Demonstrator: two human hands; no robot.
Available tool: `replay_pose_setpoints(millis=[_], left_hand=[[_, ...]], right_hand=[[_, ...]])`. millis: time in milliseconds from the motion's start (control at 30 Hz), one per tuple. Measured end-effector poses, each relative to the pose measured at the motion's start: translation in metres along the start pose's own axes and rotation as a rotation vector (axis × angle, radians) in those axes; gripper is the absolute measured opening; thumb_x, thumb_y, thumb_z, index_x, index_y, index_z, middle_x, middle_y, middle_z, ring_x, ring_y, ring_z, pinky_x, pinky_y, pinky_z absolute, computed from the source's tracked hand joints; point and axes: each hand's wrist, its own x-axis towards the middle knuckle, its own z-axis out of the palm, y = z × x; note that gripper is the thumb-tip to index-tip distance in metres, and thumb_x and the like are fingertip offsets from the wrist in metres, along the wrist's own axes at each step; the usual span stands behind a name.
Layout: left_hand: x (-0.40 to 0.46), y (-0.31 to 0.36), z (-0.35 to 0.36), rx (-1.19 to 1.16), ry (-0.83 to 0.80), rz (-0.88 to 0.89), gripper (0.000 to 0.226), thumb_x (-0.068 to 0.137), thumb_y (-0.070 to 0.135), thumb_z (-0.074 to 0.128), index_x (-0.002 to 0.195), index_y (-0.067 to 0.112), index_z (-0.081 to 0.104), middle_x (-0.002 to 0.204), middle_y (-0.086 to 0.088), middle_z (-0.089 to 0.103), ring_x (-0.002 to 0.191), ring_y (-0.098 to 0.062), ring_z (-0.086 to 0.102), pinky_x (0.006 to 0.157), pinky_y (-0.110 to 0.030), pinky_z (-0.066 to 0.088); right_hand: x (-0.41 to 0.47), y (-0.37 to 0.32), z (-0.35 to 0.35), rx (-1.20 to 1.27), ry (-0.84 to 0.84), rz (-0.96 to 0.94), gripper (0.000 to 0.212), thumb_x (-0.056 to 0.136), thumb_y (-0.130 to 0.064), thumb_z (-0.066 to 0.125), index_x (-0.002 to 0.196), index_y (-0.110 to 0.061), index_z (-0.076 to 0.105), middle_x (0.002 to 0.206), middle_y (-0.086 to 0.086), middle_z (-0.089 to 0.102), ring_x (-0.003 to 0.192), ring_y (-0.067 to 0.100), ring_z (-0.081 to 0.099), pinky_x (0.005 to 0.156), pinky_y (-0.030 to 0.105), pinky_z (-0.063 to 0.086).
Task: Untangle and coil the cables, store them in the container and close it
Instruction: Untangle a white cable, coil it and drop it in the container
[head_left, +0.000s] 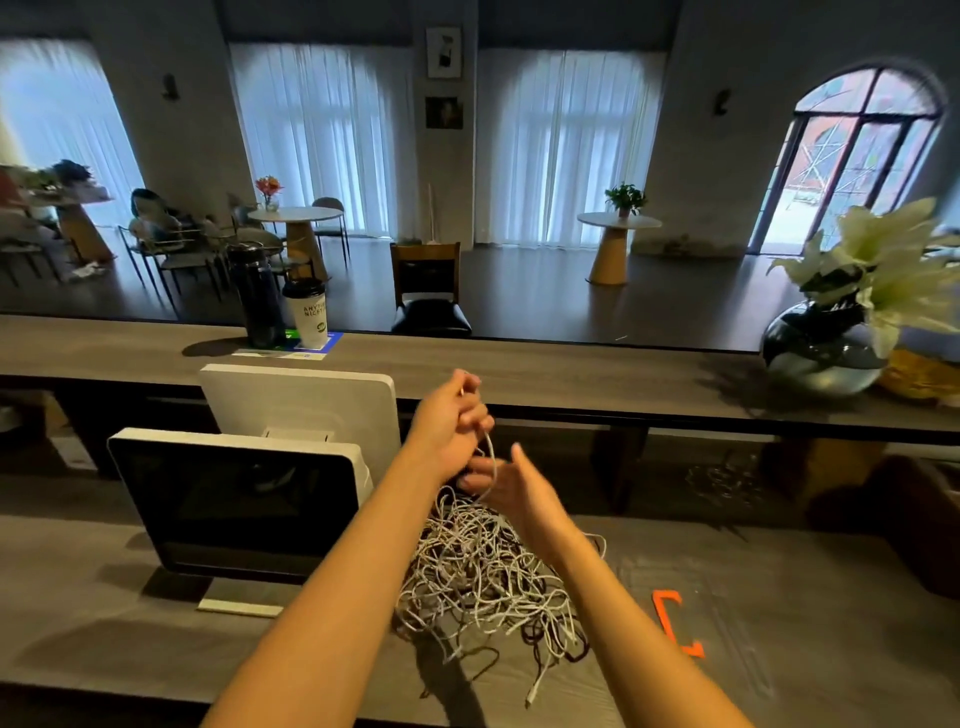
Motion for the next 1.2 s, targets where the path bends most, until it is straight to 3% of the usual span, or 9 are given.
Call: replay_pose_setpoints(millis=[133, 300, 433, 500, 667, 767, 967, 1100, 1200], left_hand=[[0.005, 0.034, 0.009, -0.067, 0.022, 0.041, 0.037, 0.108, 0.029, 0.036, 0.079, 0.014, 0.052, 0.045, 0.008, 0.028, 0.037, -0.006, 0.026, 0.054, -0.023, 0.028], [0.012, 0.046, -0.004, -0.14, 0.146, 0.093, 0.035, 0.109, 0.029, 0.034, 0.085, 0.012, 0.055, 0.051, 0.004, 0.04, 0.049, -0.009, 0.042, 0.063, -0.025, 0.038], [0.009, 0.012, -0.019, 0.182, 0.212, 0.003, 0.048, 0.106, 0.045, 0.032, 0.121, 0.007, 0.058, 0.111, -0.009, 0.065, 0.102, -0.023, 0.062, 0.091, -0.043, 0.048], [0.0, -0.014, -0.021, 0.338, 0.135, -0.081, 0.059, 0.105, 0.052, 0.025, 0.128, 0.008, 0.056, 0.12, -0.01, 0.065, 0.108, -0.024, 0.062, 0.09, -0.044, 0.048], [-0.039, -0.063, -0.022, 0.522, -0.163, -0.185, 0.068, 0.107, 0.05, 0.015, 0.108, 0.007, 0.068, 0.084, -0.012, 0.073, 0.081, -0.025, 0.072, 0.079, -0.036, 0.057], [-0.047, -0.073, -0.028, 0.565, -0.16, -0.096, 0.047, 0.11, 0.033, 0.029, 0.1, 0.004, 0.065, 0.057, 0.0, 0.052, 0.054, -0.018, 0.06, 0.067, -0.034, 0.055], [-0.039, -0.033, -0.017, 0.126, -0.034, 0.013, 0.032, 0.108, 0.027, 0.035, 0.082, 0.014, 0.048, 0.045, 0.01, 0.026, 0.032, -0.003, 0.019, 0.032, -0.017, 0.015], [-0.029, 0.002, -0.007, -0.1, 0.028, -0.032, 0.032, 0.107, 0.029, 0.037, 0.081, 0.015, 0.05, 0.043, 0.007, 0.027, 0.029, -0.004, 0.02, 0.028, -0.018, 0.015], [-0.017, 0.014, -0.011, -0.137, 0.155, -0.04, 0.032, 0.108, 0.028, 0.037, 0.083, 0.014, 0.051, 0.042, 0.007, 0.028, 0.029, -0.005, 0.02, 0.028, -0.018, 0.015]], right_hand=[[-0.017, 0.034, 0.007, 0.025, 0.082, -0.045, 0.052, 0.103, -0.044, 0.031, 0.087, -0.008, 0.064, 0.062, 0.001, 0.051, 0.067, 0.016, 0.057, 0.088, 0.034, 0.045], [-0.019, 0.045, -0.006, -0.031, 0.258, -0.119, 0.03, 0.104, -0.026, 0.043, 0.082, -0.012, 0.058, 0.056, -0.011, 0.037, 0.052, 0.007, 0.031, 0.055, 0.024, 0.028], [-0.013, 0.012, 0.001, 0.076, 0.314, -0.183, 0.03, 0.106, -0.022, 0.038, 0.083, -0.014, 0.055, 0.053, -0.009, 0.031, 0.043, 0.004, 0.023, 0.042, 0.019, 0.017], [-0.007, -0.017, 0.009, 0.179, 0.285, -0.229, 0.031, 0.107, -0.022, 0.036, 0.083, -0.015, 0.054, 0.052, -0.008, 0.031, 0.043, 0.004, 0.023, 0.043, 0.02, 0.02], [0.004, -0.092, 0.02, 0.28, 0.165, -0.315, 0.033, 0.107, -0.024, 0.034, 0.087, -0.013, 0.057, 0.054, -0.007, 0.036, 0.051, 0.009, 0.027, 0.052, 0.024, 0.022], [0.01, -0.116, 0.012, 0.264, 0.148, -0.299, 0.033, 0.108, -0.027, 0.035, 0.097, -0.011, 0.061, 0.063, -0.002, 0.047, 0.057, 0.011, 0.039, 0.059, 0.026, 0.031], [0.003, -0.068, -0.001, 0.119, 0.126, -0.092, 0.057, 0.107, -0.044, 0.024, 0.133, -0.005, 0.057, 0.116, 0.008, 0.07, 0.103, 0.02, 0.064, 0.095, 0.036, 0.046], [-0.026, -0.017, 0.021, -0.009, 0.108, -0.085, 0.064, 0.105, -0.049, 0.026, 0.095, -0.006, 0.073, 0.074, 0.012, 0.071, 0.073, 0.024, 0.068, 0.084, 0.035, 0.051], [-0.044, 0.007, 0.041, 0.146, 0.177, -0.117, 0.048, 0.094, -0.046, 0.045, 0.074, -0.006, 0.061, 0.045, 0.002, 0.039, 0.041, 0.017, 0.042, 0.058, 0.031, 0.049]])
